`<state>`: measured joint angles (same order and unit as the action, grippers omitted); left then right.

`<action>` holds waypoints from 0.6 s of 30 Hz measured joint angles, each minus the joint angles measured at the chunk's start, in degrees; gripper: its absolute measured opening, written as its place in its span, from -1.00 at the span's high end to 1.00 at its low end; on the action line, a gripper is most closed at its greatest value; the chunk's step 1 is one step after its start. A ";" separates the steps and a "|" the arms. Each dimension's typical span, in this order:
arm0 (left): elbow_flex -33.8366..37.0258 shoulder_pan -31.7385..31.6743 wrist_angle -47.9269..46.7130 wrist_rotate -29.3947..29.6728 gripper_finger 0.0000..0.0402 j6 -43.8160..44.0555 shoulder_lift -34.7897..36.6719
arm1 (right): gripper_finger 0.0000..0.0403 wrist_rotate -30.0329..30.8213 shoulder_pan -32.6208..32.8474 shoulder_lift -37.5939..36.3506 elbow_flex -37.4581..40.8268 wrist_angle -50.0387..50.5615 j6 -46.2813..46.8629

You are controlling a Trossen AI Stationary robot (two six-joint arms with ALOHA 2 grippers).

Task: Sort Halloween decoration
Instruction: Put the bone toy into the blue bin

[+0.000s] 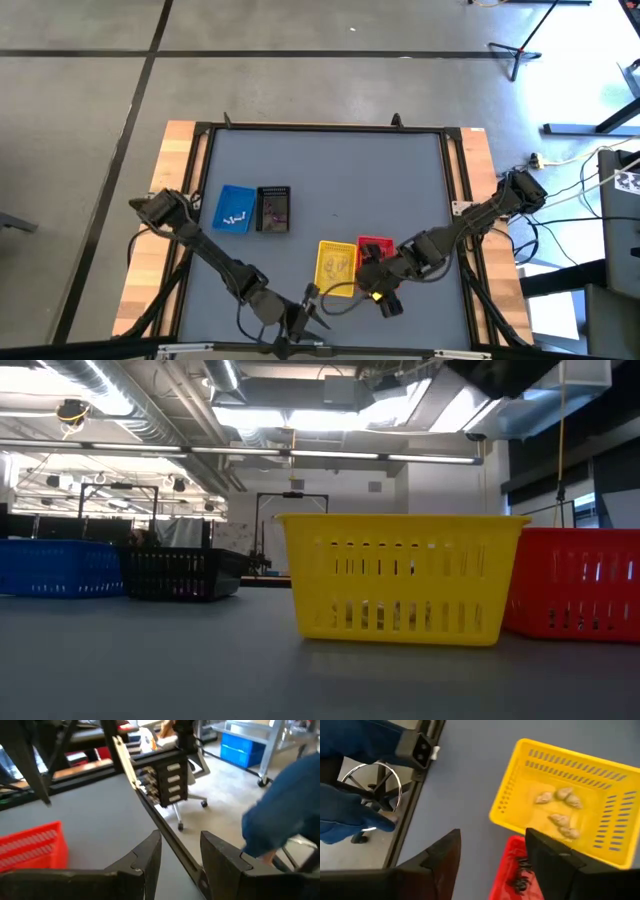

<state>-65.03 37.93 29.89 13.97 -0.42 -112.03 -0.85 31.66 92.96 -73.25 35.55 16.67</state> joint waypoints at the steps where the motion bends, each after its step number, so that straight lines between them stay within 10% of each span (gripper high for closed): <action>1: -0.31 0.31 -0.37 -0.01 0.36 -0.14 -0.66 | -0.10 0.28 0.63 -0.01 0.00 0.02 0.79; 18: -0.77 4.57 -19.04 0.28 0.36 6.21 -2.06 | -0.10 8.40 7.09 0.01 0.00 -0.14 14.05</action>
<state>-65.80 42.50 10.85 14.24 5.80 -114.08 7.55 38.75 92.97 -73.25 35.41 30.72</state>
